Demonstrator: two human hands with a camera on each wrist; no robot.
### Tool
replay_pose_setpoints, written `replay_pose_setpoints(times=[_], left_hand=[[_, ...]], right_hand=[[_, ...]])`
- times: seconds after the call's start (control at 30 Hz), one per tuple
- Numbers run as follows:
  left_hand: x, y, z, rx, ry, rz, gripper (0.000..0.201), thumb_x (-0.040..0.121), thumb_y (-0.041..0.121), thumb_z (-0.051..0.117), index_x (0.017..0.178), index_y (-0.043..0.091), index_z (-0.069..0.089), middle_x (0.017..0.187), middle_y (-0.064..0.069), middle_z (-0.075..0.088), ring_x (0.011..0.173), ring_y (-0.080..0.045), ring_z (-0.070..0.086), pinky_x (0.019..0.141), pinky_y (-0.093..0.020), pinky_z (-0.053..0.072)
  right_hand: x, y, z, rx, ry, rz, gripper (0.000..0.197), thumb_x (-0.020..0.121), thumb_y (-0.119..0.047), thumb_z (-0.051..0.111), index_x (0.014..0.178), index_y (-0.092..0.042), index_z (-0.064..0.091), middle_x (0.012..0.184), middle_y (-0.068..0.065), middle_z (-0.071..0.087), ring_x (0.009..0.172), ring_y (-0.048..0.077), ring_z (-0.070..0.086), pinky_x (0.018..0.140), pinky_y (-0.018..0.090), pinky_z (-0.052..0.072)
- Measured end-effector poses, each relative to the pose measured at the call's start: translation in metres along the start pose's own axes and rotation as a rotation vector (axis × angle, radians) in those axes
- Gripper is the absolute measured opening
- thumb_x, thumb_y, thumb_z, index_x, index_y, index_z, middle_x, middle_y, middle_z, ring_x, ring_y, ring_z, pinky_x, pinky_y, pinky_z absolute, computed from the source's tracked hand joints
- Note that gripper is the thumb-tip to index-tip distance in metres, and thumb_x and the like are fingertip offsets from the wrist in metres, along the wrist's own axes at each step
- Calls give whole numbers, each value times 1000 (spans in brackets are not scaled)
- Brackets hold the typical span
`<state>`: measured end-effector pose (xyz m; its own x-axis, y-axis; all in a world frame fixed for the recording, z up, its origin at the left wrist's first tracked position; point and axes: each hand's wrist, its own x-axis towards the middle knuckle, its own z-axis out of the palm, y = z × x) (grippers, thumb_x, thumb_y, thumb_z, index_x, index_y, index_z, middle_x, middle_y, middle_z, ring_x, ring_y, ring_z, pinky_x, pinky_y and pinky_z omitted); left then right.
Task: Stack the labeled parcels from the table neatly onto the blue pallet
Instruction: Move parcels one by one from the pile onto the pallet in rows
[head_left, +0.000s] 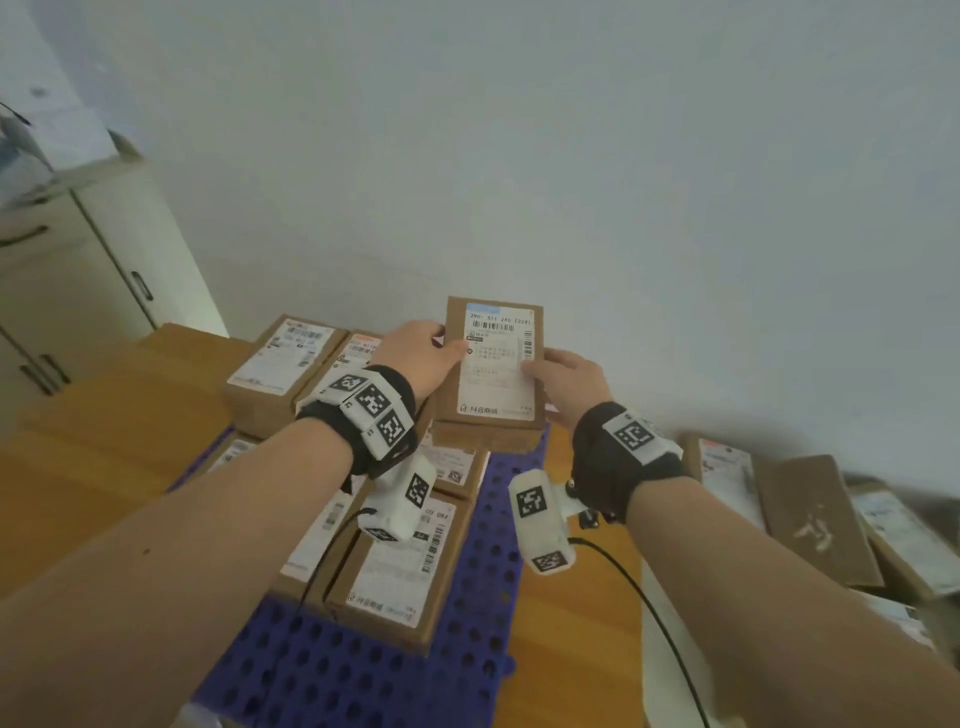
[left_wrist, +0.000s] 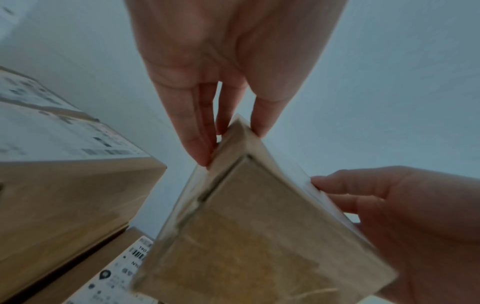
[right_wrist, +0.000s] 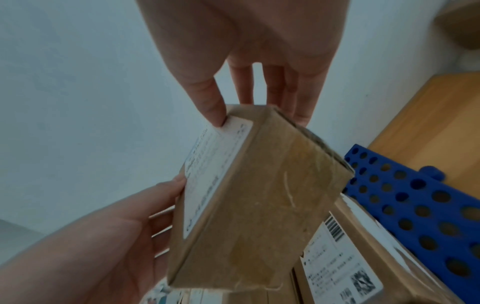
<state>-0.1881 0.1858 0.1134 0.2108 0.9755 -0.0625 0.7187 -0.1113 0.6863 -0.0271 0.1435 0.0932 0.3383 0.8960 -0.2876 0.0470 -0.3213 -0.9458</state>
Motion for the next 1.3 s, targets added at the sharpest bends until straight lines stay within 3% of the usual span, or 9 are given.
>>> replay_pose_setpoints(times=[0.13, 0.3, 0.47, 0.73, 0.87, 0.97, 1.07, 1.13, 1.3], left_hand=[[18, -16, -17, 49, -94, 80, 33, 93, 32, 53, 122, 17, 58, 119, -2, 64, 102, -22, 62, 89, -39, 53], [31, -41, -37, 37, -211, 121, 32, 91, 27, 57, 121, 17, 57, 115, -4, 65, 95, -21, 65, 82, -37, 56], [34, -58, -35, 2, -320, 113, 31, 90, 22, 59, 119, 12, 55, 111, -6, 66, 85, -24, 69, 74, -40, 59], [33, -70, -26, 104, -397, 132, 30, 90, 21, 59, 116, 8, 56, 109, -9, 67, 90, -28, 69, 77, -39, 59], [37, -75, -20, 253, -328, 149, 46, 87, 24, 62, 129, 9, 49, 120, -9, 60, 103, -27, 61, 87, -36, 53], [38, -81, -19, 270, -277, 186, 44, 87, 18, 61, 129, 12, 51, 120, -6, 60, 109, -24, 57, 84, -29, 44], [37, -86, -23, 190, -196, 207, 39, 87, 19, 62, 124, 13, 54, 114, -4, 61, 106, -22, 58, 85, -29, 44], [41, -92, -30, 159, -143, 203, 44, 88, 22, 61, 130, 15, 51, 123, -3, 58, 112, -21, 55, 94, -33, 45], [59, -123, -60, 265, 31, 90, 56, 84, 34, 65, 135, 17, 47, 138, -8, 45, 126, -27, 44, 103, -43, 39]], right_hand=[[-2, -6, 23, 7, 112, 43, 40, 87, -16, 60, 126, -16, 57, 107, 3, 69, 94, 20, 66, 81, 35, 56], [-7, -5, 54, -4, 219, 61, 17, 89, -12, 57, 98, -24, 65, 82, -7, 66, 82, 15, 64, 86, 37, 55], [-17, 4, 69, -49, 289, 83, 39, 89, -11, 56, 128, -15, 57, 117, 6, 66, 99, 21, 65, 90, 39, 54], [-14, 19, 75, -166, 235, 132, 50, 89, -6, 55, 138, -15, 47, 125, 7, 61, 98, 21, 61, 81, 31, 54], [-10, 27, 77, -220, 182, 155, 51, 90, -4, 53, 140, -14, 44, 131, 8, 58, 107, 23, 60, 84, 32, 54], [-10, 28, 81, -307, 146, 161, 56, 91, -3, 52, 144, -13, 37, 132, 6, 55, 98, 19, 56, 68, 24, 49], [-5, 31, 85, -363, 151, 146, 61, 88, -2, 53, 145, -16, 35, 132, 4, 56, 93, 17, 55, 56, 19, 46], [-3, 32, 87, -399, 156, 147, 62, 86, -1, 53, 144, -16, 36, 131, 3, 57, 95, 18, 57, 60, 20, 49], [0, 27, 94, -442, 180, 146, 62, 87, 0, 49, 145, -18, 34, 131, 5, 57, 112, 25, 59, 88, 37, 55]])
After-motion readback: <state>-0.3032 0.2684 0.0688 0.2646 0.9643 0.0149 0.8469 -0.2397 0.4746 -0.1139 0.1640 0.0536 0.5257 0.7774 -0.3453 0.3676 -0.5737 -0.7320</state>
